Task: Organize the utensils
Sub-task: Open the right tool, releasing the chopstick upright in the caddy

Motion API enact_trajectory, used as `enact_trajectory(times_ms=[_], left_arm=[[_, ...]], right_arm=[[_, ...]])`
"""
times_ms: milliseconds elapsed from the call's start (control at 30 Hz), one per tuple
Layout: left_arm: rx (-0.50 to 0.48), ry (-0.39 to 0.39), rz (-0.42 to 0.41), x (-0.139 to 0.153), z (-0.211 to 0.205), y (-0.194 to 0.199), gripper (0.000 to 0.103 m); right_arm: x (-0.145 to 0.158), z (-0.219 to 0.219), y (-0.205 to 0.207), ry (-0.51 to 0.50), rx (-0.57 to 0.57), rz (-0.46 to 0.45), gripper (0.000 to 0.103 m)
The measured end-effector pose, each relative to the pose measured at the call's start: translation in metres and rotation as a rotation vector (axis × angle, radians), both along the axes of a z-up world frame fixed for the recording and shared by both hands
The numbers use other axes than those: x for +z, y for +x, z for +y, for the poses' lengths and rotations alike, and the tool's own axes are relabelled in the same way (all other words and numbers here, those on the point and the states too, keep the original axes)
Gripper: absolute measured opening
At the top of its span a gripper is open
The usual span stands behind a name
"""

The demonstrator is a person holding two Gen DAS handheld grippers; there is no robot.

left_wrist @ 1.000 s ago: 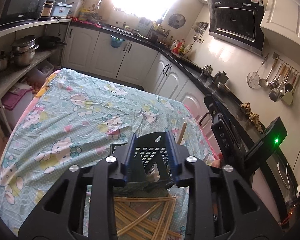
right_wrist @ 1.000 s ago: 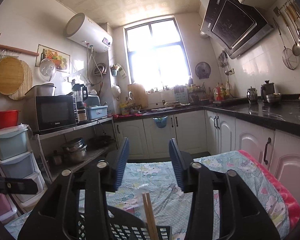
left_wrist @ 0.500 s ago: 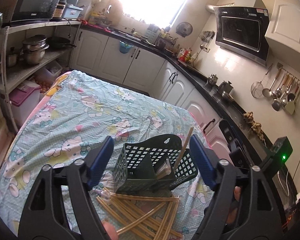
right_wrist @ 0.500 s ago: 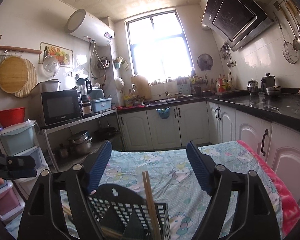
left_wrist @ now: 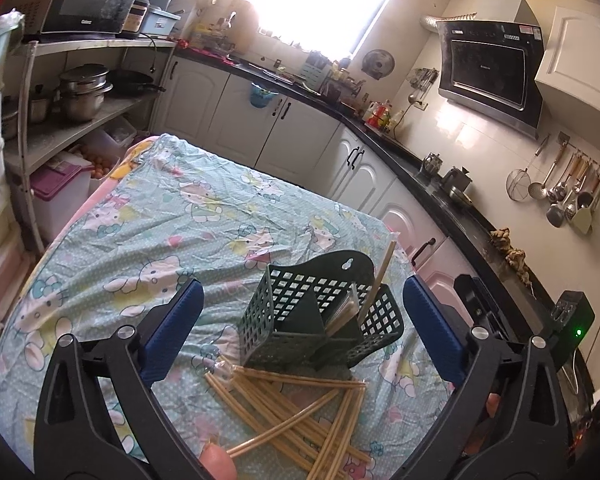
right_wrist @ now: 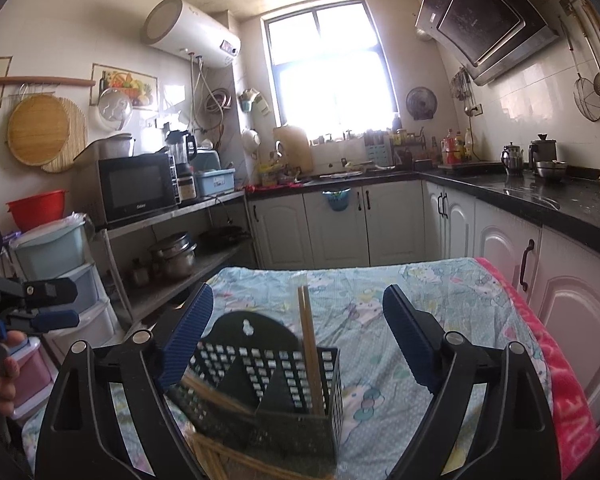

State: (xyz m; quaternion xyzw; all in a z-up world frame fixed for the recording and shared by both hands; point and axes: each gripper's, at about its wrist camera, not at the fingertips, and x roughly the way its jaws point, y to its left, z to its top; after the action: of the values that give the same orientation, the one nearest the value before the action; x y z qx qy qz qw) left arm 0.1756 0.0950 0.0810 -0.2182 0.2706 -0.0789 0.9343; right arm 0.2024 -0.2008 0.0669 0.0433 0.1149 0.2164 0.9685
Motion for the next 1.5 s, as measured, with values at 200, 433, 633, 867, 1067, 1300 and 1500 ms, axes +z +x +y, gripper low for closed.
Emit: enact_trajectory(times_ms=[200,433,633,867,1067,1300,1500], left_arm=[[0.005,-0.001,0.004,-0.005,0.001,-0.009,0.092],[0.007,-0.007,0.019,-0.015,0.003,-0.018,0.092],[0.015,-0.017,0.029,-0.024,0.006,-0.029,0.092],[0.017,-0.016,0.057,-0.037,0.009,-0.038,0.092],[0.015,-0.005,0.095,-0.053,0.012,-0.046,0.092],[0.013,0.014,0.145,-0.072,0.013,-0.052,0.092],[-0.009,0.053,0.164,-0.082,0.003,-0.055,0.092]], right_arm=[[-0.004,-0.001,-0.014,-0.021,0.017,0.015,0.084],[-0.008,0.001,-0.026,-0.044,0.048,0.034,0.084],[-0.014,0.007,-0.039,-0.077,0.083,0.047,0.084],[-0.022,0.011,-0.051,-0.107,0.106,0.063,0.084],[-0.028,0.012,-0.058,-0.137,0.105,0.086,0.084],[-0.04,0.009,-0.06,-0.158,0.095,0.131,0.084],[-0.05,0.007,-0.066,-0.169,0.094,0.156,0.084]])
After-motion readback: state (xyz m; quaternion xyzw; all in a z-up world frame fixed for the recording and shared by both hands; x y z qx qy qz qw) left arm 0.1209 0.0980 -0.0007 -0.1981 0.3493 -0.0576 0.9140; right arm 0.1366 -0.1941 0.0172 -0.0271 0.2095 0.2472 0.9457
